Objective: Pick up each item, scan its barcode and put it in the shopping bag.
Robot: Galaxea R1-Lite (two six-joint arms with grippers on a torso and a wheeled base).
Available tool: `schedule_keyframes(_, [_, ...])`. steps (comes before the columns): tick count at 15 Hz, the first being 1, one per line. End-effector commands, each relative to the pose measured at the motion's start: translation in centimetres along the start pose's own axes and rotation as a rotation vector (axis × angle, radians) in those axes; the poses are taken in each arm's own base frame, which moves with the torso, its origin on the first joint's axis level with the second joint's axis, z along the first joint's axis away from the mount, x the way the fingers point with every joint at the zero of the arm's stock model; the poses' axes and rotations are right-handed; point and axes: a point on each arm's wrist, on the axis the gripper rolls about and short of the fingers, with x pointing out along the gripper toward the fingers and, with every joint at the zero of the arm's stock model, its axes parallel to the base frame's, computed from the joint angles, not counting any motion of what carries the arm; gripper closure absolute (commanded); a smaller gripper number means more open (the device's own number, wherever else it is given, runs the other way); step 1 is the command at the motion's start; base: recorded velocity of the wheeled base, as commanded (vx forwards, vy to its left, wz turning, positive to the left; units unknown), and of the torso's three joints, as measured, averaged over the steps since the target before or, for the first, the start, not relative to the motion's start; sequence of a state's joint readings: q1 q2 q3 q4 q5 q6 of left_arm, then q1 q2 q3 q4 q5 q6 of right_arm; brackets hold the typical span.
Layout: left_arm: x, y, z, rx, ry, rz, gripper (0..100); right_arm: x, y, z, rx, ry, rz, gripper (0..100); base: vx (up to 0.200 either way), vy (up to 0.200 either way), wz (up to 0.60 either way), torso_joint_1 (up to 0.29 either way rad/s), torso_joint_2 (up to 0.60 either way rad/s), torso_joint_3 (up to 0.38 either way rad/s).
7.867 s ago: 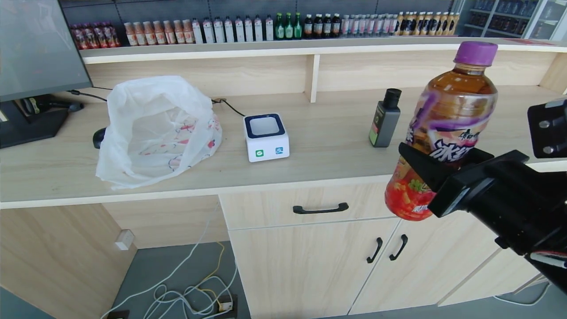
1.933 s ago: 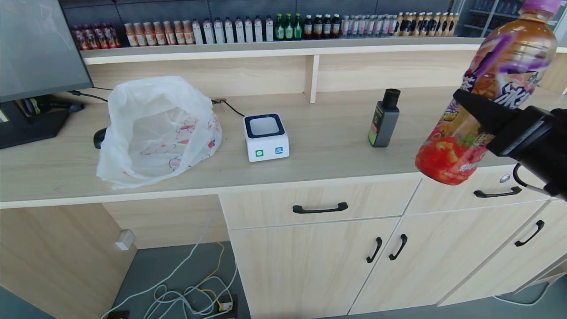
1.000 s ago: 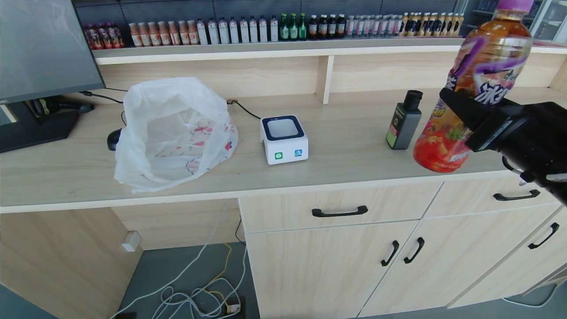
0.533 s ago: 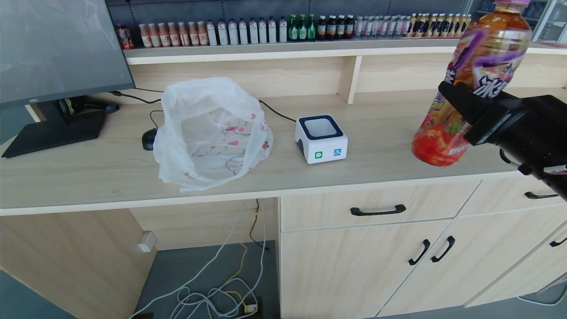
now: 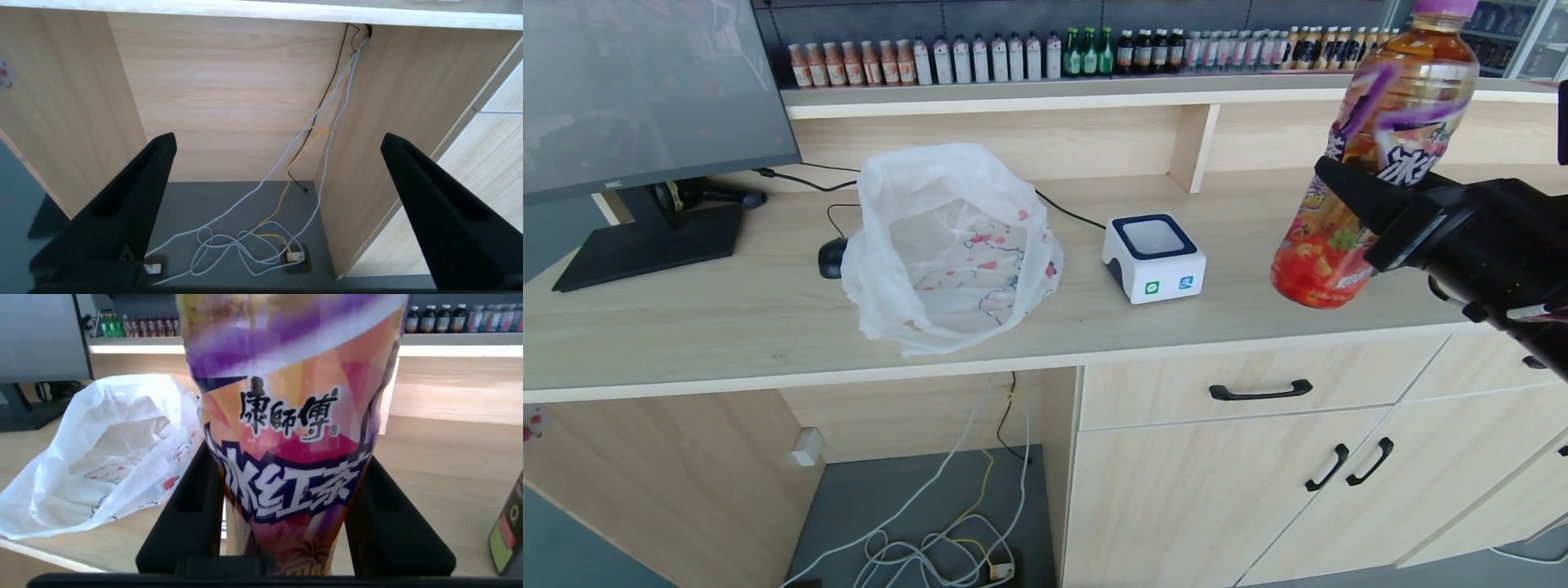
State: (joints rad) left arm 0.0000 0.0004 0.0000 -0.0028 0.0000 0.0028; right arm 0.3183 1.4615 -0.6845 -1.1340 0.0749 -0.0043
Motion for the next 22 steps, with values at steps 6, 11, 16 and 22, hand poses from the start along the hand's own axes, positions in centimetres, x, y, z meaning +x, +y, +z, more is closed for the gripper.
schedule_keyframes(6, [0.0, 0.0, 0.0, 0.000, -0.001, 0.000, 0, 2.5, 0.1, -0.5, 0.048, -0.009, -0.054, 100, 0.000, 0.000, 0.00, 0.000, 0.00, 0.000])
schedule_keyframes(11, [0.0, 0.0, 0.0, 0.000, -0.001, 0.000, 0, 4.5, 1.1, -1.3, 0.141, 0.014, -0.062, 100, 0.000, 0.000, 0.00, 0.000, 0.00, 0.000])
schedule_keyframes(16, [0.0, 0.0, 0.0, 0.000, -0.001, 0.000, 0, 7.1, 1.8, -2.5, 0.339, -0.063, -0.037, 100, 0.000, 0.000, 0.00, 0.000, 0.00, 0.000])
schedule_keyframes(22, [0.0, 0.0, 0.0, 0.000, -0.001, 0.000, 0, 10.5, 1.9, -2.7, 0.735, -0.176, -0.101, 100, 0.000, 0.000, 0.00, 0.000, 0.00, 0.000])
